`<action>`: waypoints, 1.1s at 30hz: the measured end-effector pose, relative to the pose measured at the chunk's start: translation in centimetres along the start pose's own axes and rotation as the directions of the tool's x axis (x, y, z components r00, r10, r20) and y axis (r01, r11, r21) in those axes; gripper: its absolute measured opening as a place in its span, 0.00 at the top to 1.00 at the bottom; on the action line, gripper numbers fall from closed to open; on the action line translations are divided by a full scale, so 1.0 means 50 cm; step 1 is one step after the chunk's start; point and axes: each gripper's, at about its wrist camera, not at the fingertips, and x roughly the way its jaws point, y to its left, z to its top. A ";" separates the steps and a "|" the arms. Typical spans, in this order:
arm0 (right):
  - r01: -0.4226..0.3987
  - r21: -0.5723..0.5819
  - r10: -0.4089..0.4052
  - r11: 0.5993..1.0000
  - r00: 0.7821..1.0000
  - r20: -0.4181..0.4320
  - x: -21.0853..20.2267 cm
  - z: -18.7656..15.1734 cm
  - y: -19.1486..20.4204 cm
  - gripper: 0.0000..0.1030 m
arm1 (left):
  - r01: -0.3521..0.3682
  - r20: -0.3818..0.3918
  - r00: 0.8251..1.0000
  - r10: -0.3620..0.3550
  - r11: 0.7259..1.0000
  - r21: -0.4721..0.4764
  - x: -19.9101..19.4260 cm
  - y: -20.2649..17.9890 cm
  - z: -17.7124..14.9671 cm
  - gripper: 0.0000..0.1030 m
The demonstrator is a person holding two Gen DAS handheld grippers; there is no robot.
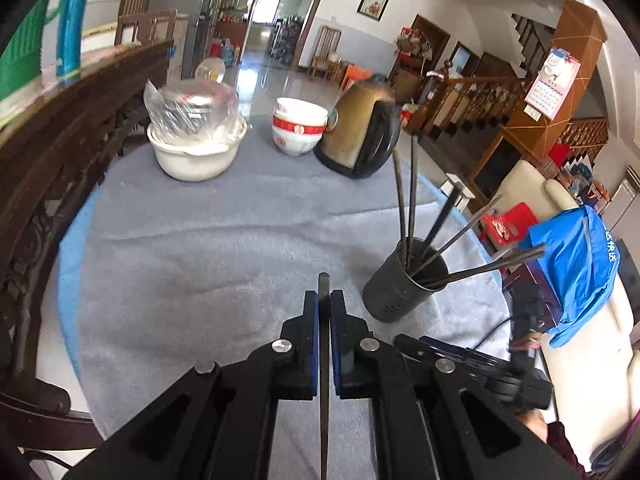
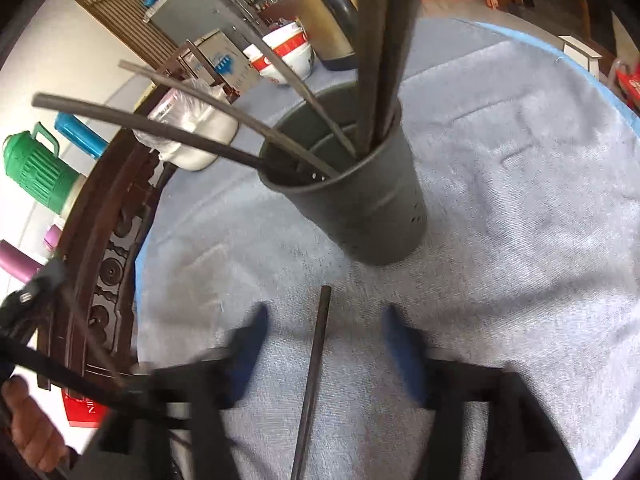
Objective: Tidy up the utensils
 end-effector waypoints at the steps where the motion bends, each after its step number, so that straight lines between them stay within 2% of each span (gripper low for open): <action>1: -0.001 -0.006 0.001 1.000 1.000 0.011 0.006 -0.002 0.007 0.36 | -0.005 0.012 1.000 0.005 1.000 0.008 -0.014 -0.001 -0.006 0.95; 2: 0.026 -0.033 -0.025 0.999 1.000 0.015 0.014 -0.001 0.020 0.39 | -0.010 0.023 1.000 0.010 1.000 0.013 -0.026 -0.001 -0.011 0.95; 4: 0.076 -0.072 -0.077 0.995 0.997 -0.013 0.033 0.000 0.033 0.65 | -0.017 0.039 0.999 0.017 1.000 0.016 -0.044 0.002 -0.021 0.95; 9: 0.150 -0.112 -0.159 0.982 0.984 -0.081 0.085 -0.006 0.057 0.66 | -0.034 0.077 0.997 0.032 0.999 0.035 -0.080 -0.004 -0.040 0.95; 12: 0.200 -0.124 -0.214 0.972 0.971 -0.109 0.115 -0.007 0.066 0.74 | -0.038 0.091 0.995 0.034 0.998 0.043 -0.091 -0.008 -0.046 0.95; 14: 0.220 -0.140 -0.234 0.965 0.968 -0.095 0.122 -0.005 0.074 0.82 | -0.041 0.096 0.995 0.036 0.998 0.049 -0.094 -0.011 -0.050 0.95; 15: 0.232 -0.152 -0.247 0.961 0.965 -0.090 0.126 -0.005 0.078 0.89 | -0.040 0.096 0.995 0.036 0.998 0.048 -0.095 -0.011 -0.051 0.95; 16: 0.235 -0.160 -0.252 0.959 0.963 -0.091 0.129 -0.005 0.083 0.91 | -0.039 0.097 0.995 0.035 0.998 0.046 -0.095 -0.010 -0.052 0.95; 20: 0.214 -0.147 -0.228 0.966 0.970 -0.083 0.122 -0.008 0.080 0.91 | -0.042 0.100 0.994 0.038 0.998 0.037 -0.099 -0.005 -0.055 0.95; 24: 0.167 -0.144 -0.174 0.975 0.984 -0.037 0.075 -0.010 0.090 0.92 | -0.052 0.100 0.994 0.049 0.998 0.032 -0.099 -0.002 -0.055 0.95; 28: 0.079 -0.138 -0.075 0.987 0.997 0.033 0.010 -0.006 0.101 0.92 | -0.065 0.098 0.993 0.062 0.998 0.027 -0.099 -0.004 -0.054 0.94; 31: 0.017 -0.147 -0.002 0.989 0.995 0.102 -0.040 -0.006 0.111 0.93 | -0.073 0.097 0.993 0.071 0.997 0.023 -0.099 -0.008 -0.054 0.95; 33: -0.019 -0.165 0.046 0.986 0.986 0.161 -0.072 -0.009 0.124 0.93 | -0.075 0.098 0.992 0.073 0.997 0.024 -0.101 -0.011 -0.054 0.94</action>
